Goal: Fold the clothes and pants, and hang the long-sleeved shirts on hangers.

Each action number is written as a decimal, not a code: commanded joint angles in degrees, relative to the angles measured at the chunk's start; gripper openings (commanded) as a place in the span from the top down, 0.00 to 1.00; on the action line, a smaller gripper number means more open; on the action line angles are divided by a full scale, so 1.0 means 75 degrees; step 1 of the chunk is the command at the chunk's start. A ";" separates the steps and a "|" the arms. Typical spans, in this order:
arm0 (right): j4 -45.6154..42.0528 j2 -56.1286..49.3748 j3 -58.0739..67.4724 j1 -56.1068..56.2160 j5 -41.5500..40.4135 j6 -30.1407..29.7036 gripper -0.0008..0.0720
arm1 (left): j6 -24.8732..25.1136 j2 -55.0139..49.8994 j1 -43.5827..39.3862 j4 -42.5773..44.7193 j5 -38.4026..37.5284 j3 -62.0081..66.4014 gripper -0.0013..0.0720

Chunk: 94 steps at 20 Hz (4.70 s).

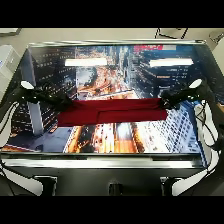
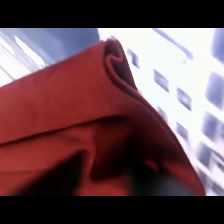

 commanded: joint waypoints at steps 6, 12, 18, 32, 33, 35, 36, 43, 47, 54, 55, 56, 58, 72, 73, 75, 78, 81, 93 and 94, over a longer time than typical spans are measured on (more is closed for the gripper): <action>-0.0050 -0.0344 0.0312 -0.1078 0.1072 -0.0600 0.01 | 0.0146 0.0880 0.0615 -0.0309 -0.0985 0.0583 0.12; 0.1329 -0.0889 0.0315 -0.0816 0.1000 -0.1169 0.02 | 0.0233 0.1655 0.0350 -0.0315 -0.0988 0.0583 0.12; 0.1236 -0.1070 0.0318 -0.0338 0.1177 -0.1402 0.66 | 0.0230 0.1696 -0.0114 -0.0536 -0.0973 0.0580 0.12; 0.1807 0.2763 0.0385 0.1090 0.2468 -0.0615 0.93 | -0.1032 -0.0050 -0.4500 -0.0592 0.2742 -0.0297 0.94; 0.1798 0.3045 0.0388 0.1241 0.2527 -0.0478 0.93 | -0.1317 -0.0233 -0.4741 -0.0930 0.3223 -0.0297 0.94; 0.1818 0.3596 0.0388 0.1518 0.2530 -0.0143 0.93 | -0.1346 -0.0551 -0.5199 -0.1769 0.3864 -0.0291 0.95; 0.1818 0.3847 0.0388 0.1644 0.2474 0.0020 0.93 | -0.1413 -0.0705 -0.5423 -0.2235 0.4042 -0.0291 0.95; 0.1714 0.4366 0.0382 0.2046 0.2057 0.0606 0.93 | -0.1067 -0.1311 -0.7000 -0.5788 0.6379 0.0105 0.95; 0.2495 0.3888 0.0370 0.2049 0.1241 0.0391 0.93 | -0.0440 -0.1361 -0.6318 -0.5470 0.5499 0.0265 0.95; 0.3730 0.2113 0.0373 0.3815 -0.0440 -0.0082 0.93 | -0.0886 0.0985 -0.2398 -0.1093 0.3086 0.0265 0.95; 0.4162 0.1708 0.0373 0.4121 -0.0766 -0.0175 0.93 | -0.0880 0.1501 -0.1810 -0.0784 0.2955 0.0265 0.95; 0.4572 0.1329 0.0373 0.4427 -0.1037 -0.0268 0.93 | -0.0874 0.2063 -0.1218 -0.0530 0.2859 0.0265 0.95; 0.5397 0.0554 0.0373 0.4983 -0.1580 -0.0481 0.93 | -0.0822 0.3095 -0.0268 -0.0309 0.2742 0.0265 0.95; 0.4383 0.0143 0.0385 0.3518 -0.1443 -0.0667 0.05 | -0.0149 0.5540 0.0711 -0.0122 0.2218 -0.0198 0.95; 0.3153 0.0361 0.0385 0.2981 -0.0673 -0.0128 0.05 | -0.0114 0.5537 0.0708 -0.0122 0.2212 -0.0201 0.95; 0.0688 0.0589 0.0271 0.2119 0.1119 0.0708 0.08 | -0.0102 0.5540 0.0711 -0.0122 0.2212 -0.0201 0.95; -0.0079 0.0589 -0.0737 0.1699 0.1871 0.0708 0.15 | -0.0099 0.5540 0.0708 -0.0122 0.2203 -0.0201 0.95; 0.1393 0.0551 -0.1716 0.2040 0.0481 -0.0318 0.15 | -0.0099 0.5540 0.0708 -0.0125 0.2209 -0.0201 0.95; 0.3544 -0.0187 -0.1795 0.2285 -0.0271 -0.1472 0.87 | -0.0041 0.5540 0.0708 -0.0152 0.2218 -0.0201 0.95; 0.3771 -0.0181 -0.1786 0.2285 -0.0224 -0.1655 0.93 | -0.0041 0.5540 0.0708 -0.0152 0.2218 -0.0201 0.95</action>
